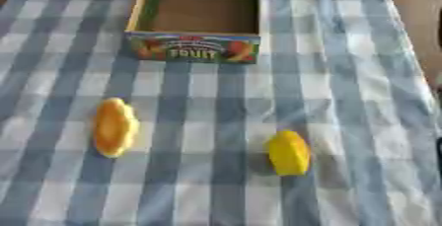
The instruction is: Pick up objects on the table and place them in the box.
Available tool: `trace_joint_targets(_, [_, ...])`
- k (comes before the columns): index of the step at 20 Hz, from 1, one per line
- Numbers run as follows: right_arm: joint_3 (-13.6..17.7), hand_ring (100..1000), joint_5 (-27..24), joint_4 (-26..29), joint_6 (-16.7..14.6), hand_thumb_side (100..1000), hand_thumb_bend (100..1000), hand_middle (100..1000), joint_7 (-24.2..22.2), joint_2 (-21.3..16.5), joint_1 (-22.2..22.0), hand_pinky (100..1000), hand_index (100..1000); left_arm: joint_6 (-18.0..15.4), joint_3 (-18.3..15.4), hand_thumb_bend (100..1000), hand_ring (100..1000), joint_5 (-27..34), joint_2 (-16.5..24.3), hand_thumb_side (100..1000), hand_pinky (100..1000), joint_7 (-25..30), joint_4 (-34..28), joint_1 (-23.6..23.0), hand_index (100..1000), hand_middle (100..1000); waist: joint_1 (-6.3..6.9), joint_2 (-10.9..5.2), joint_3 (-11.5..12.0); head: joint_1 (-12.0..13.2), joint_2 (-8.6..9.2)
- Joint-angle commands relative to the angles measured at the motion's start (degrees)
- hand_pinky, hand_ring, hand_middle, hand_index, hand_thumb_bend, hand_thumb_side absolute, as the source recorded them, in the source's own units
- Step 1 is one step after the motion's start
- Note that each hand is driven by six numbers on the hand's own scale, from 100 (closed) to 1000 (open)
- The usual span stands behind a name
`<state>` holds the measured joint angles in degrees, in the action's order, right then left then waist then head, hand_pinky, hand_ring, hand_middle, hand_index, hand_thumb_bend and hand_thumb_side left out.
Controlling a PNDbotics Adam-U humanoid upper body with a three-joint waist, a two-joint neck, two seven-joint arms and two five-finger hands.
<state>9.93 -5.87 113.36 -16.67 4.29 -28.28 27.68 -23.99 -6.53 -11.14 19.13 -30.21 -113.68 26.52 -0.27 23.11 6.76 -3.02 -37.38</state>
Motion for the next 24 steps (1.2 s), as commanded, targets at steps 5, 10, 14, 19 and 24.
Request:
trace_joint_targets(5, [-3.35, 965, 4.69, 1.23, -1.60, 487, 100, 770, -1.58, -19.19, -2.02, 859, 854, 0.34, -0.48, 273, 876, -0.68, 2.71, 301, 782, -0.25, -0.92, -1.16, 850, 817, -1.14, -2.25, -1.13, 1.42, -1.42])
trace_joint_targets(10, [-6.87, 956, 9.82, 1.23, -2.76, 507, 100, 797, -3.95, -31.31, -2.56, 864, 875, 0.53, -0.25, 268, 877, -0.92, 3.25, 305, 782, -0.21, -0.92, -1.68, 850, 818, -1.67, -2.43, -1.39, 1.91, -1.17])
trace_joint_targets(14, [-9.42, 951, 12.78, 1.23, -4.03, 566, 100, 815, -5.84, -38.15, -2.97, 867, 888, 0.58, -0.21, 265, 878, -0.94, 3.46, 307, 782, -0.24, -0.92, -1.78, 850, 818, -2.05, -2.47, -1.30, 2.04, -0.79])
trace_joint_targets(19, [-13.11, 959, 14.82, 1.23, -4.57, 622, 100, 823, -7.84, -42.53, -3.28, 867, 893, 0.58, 0.15, 262, 878, -0.71, 3.57, 309, 782, 0.06, -0.92, -1.69, 850, 818, -2.33, -2.58, -0.94, 1.75, -0.62])
trace_joint_targets(24, [-17.37, 972, 15.28, 1.23, -4.57, 671, 100, 823, -11.40, -43.06, -1.48, 864, 892, 0.58, 0.55, 260, 879, -0.31, 3.52, 311, 781, 0.59, -0.92, -1.72, 850, 819, -2.37, -2.61, -0.56, 1.27, -0.70])
